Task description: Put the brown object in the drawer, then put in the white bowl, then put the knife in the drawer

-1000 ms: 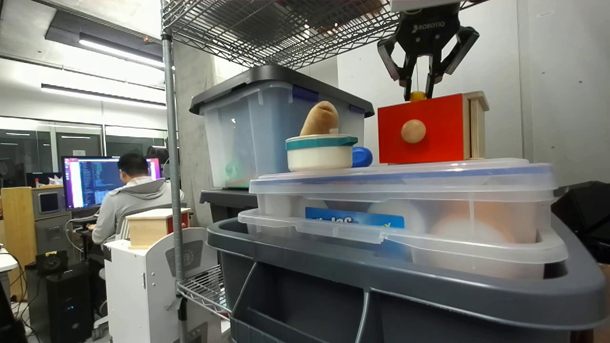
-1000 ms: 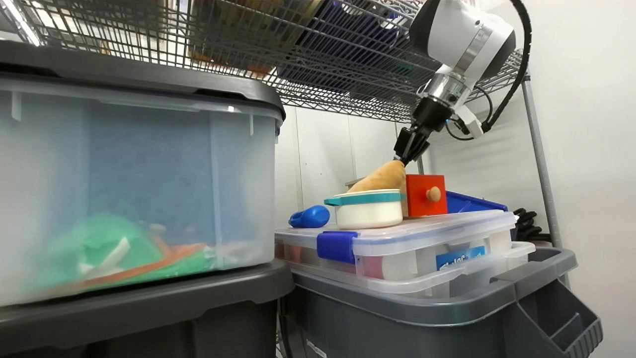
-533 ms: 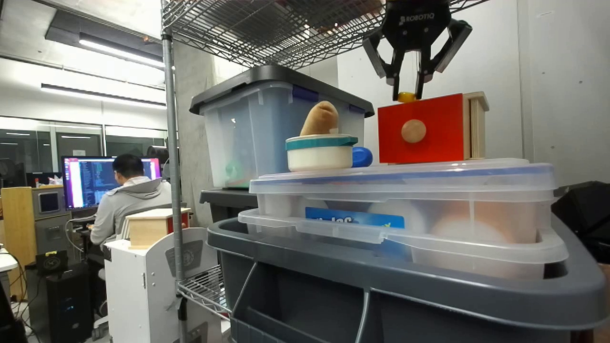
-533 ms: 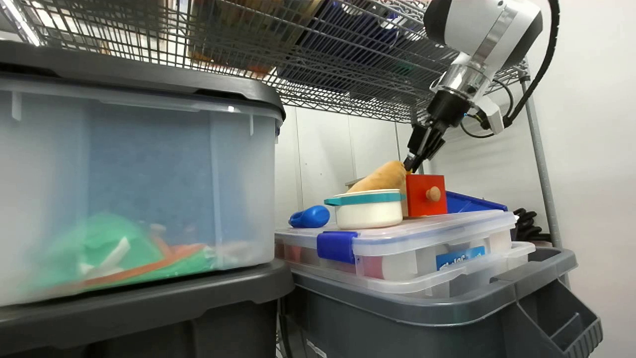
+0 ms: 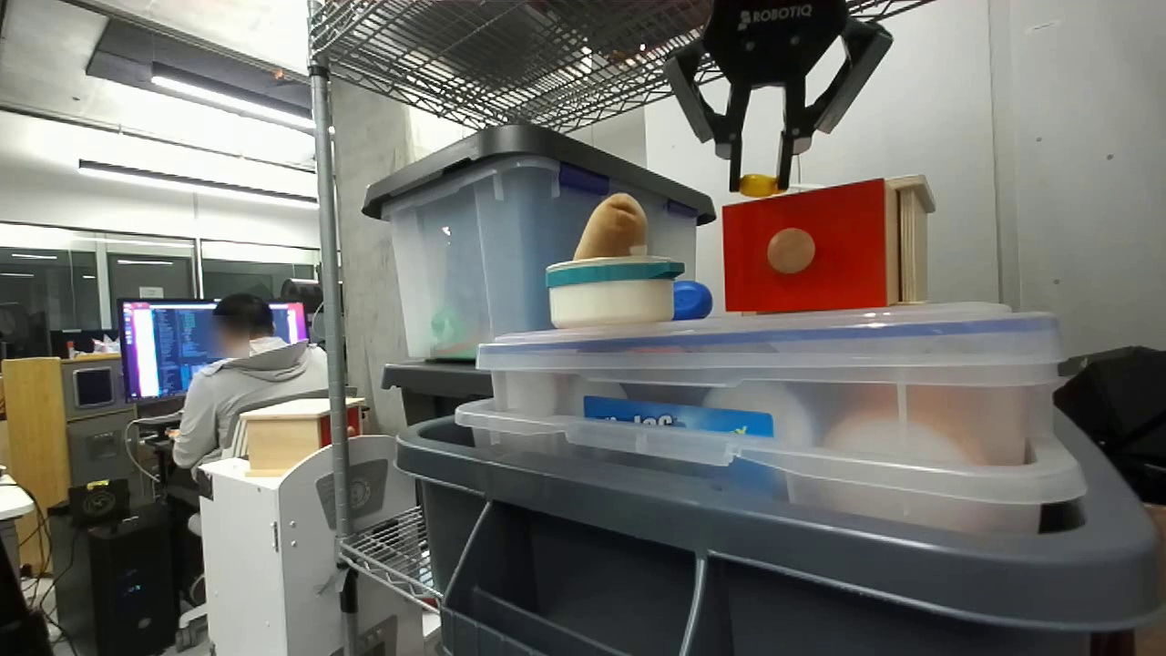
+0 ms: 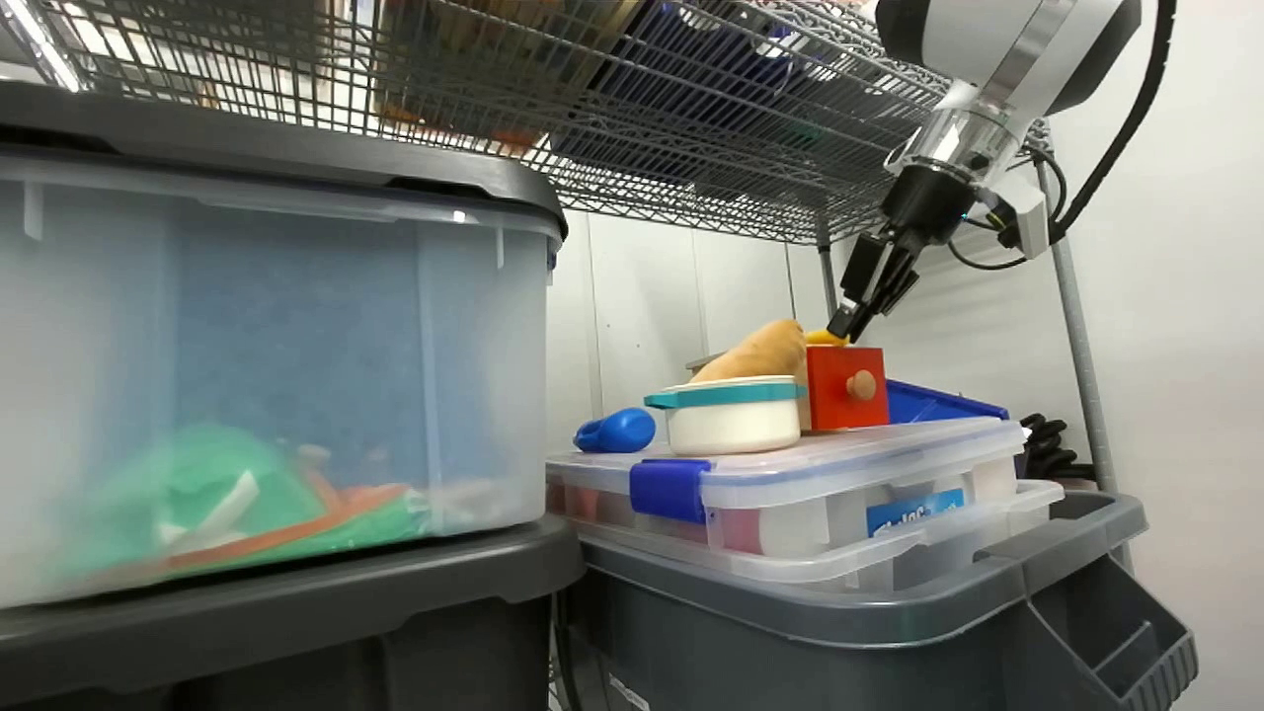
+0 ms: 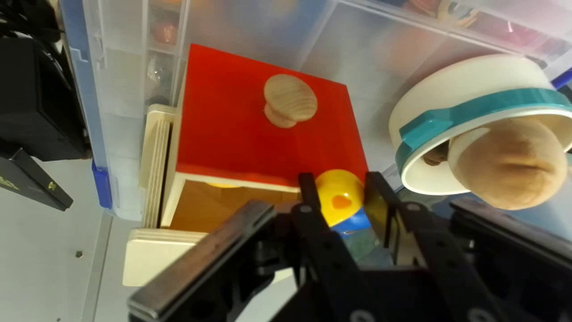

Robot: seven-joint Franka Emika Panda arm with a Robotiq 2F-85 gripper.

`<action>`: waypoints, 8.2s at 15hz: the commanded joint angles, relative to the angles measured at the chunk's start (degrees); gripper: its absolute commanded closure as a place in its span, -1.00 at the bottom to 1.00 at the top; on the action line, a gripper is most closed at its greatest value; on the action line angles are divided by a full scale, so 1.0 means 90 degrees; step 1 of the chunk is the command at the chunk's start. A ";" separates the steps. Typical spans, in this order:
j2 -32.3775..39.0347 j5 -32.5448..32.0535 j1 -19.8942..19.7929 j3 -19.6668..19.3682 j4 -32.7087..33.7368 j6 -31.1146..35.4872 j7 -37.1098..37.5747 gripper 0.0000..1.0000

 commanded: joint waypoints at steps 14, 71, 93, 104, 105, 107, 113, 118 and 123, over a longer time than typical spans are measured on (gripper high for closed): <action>-0.0746 -0.0698 0.0213 -0.0329 -0.0472 -0.0160 0.0983 0.84; -0.0296 -0.1223 0.0310 -0.0694 0.1026 -0.2772 0.3662 0.84; 0.0612 -0.1204 0.0169 -0.0595 0.1926 -0.2936 0.4240 0.84; 0.0647 -0.1213 0.0169 -0.0586 0.2174 -0.3083 0.4590 -1.00; 0.0645 -0.1212 0.0169 -0.0585 0.2182 -0.3086 0.4605 -1.00; 0.0580 -0.1228 0.0153 -0.0599 0.2174 -0.3132 0.4639 -1.00; 0.0537 -0.1248 0.0125 -0.0607 0.2126 -0.3292 0.4704 -1.00; 0.0521 -0.1284 0.0126 -0.0595 0.2082 -0.3317 0.4725 -1.00; 0.0332 -0.1485 0.0133 -0.0596 0.1826 -0.3222 0.4754 -1.00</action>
